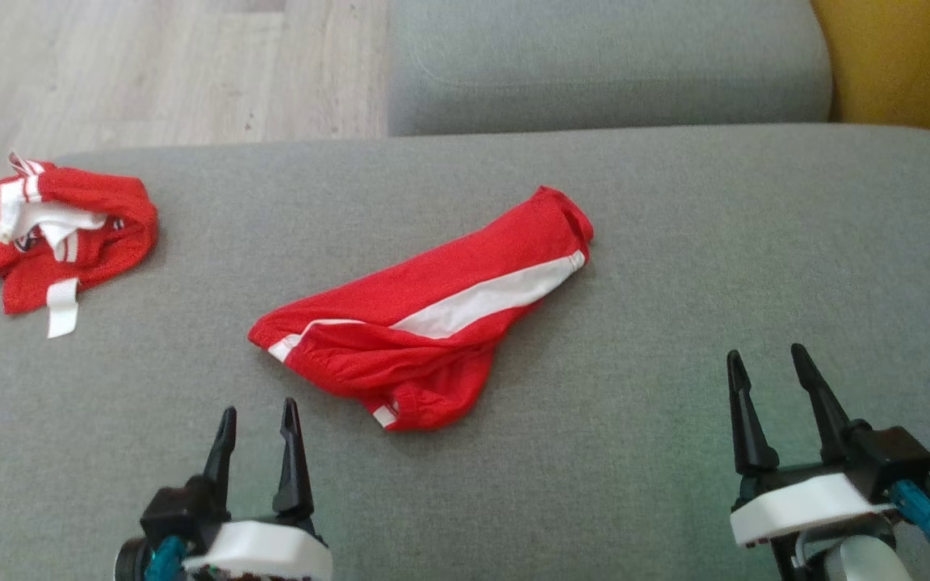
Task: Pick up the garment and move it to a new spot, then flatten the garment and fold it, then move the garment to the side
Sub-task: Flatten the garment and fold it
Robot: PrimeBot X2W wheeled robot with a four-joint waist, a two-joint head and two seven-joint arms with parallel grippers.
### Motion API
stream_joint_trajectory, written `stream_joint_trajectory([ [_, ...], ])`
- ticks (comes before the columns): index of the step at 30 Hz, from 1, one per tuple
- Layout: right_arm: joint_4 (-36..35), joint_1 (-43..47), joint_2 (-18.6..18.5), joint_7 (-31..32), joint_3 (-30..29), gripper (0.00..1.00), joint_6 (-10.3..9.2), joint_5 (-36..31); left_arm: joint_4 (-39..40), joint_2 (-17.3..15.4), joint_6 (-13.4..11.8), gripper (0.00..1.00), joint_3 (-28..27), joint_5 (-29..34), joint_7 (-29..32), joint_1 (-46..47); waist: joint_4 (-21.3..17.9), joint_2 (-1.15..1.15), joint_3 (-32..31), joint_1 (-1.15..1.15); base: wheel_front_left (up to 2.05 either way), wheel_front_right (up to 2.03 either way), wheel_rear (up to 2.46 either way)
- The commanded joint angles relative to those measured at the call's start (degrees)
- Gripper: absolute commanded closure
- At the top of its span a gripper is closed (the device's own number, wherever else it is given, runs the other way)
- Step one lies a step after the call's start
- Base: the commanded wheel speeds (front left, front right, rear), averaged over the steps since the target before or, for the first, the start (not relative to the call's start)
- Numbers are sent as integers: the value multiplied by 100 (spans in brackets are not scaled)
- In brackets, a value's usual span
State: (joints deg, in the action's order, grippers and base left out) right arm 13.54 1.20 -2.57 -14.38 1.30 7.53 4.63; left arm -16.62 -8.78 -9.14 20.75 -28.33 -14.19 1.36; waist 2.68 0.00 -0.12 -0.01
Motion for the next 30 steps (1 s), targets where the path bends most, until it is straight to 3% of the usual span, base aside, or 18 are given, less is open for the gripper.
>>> stream_joint_trajectory([
  [1,-179,-124,-31,-62,139,0,-4,36,209,-50,-39,0,-153,5,-46,165,49,0,-78,1,0,0,0],
  [30,-52,-11,-31,-62,305,0,-4,89,535,-129,-164,0,75,3,105,-103,179,0,-137,1,0,0,0],
])
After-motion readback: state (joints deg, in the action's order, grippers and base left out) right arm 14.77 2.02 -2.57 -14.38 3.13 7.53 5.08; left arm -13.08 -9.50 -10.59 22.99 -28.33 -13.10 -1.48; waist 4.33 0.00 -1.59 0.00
